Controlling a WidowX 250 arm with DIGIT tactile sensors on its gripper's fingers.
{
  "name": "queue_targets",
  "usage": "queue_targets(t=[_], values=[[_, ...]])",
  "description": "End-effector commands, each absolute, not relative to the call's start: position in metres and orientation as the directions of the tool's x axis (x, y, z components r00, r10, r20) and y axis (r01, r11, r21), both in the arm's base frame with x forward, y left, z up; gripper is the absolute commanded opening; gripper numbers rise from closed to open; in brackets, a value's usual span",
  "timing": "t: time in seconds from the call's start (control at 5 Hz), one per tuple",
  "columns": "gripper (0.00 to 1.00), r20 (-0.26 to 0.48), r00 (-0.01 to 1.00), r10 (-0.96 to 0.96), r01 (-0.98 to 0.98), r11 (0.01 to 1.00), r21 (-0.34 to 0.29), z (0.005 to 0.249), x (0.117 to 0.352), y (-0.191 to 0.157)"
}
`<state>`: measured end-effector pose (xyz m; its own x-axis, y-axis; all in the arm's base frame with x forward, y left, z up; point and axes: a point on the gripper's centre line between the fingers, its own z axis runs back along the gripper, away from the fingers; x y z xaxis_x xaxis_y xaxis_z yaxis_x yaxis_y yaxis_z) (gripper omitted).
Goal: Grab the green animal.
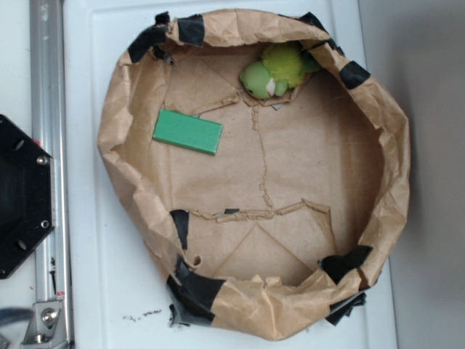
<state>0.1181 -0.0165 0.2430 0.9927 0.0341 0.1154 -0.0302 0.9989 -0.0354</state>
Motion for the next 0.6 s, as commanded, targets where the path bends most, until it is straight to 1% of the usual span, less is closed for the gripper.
queue_targets(t=[0.0,0.2,0.4], values=[[1.0,0.115,0.993,0.034,-0.03,0.999,-0.035,0.243,0.118,-0.017],[1.0,0.167,0.98,0.108,-0.11,0.994,0.004,0.214,0.155,-0.003],[1.0,0.167,0.98,0.108,-0.11,0.994,0.004,0.214,0.155,-0.003]])
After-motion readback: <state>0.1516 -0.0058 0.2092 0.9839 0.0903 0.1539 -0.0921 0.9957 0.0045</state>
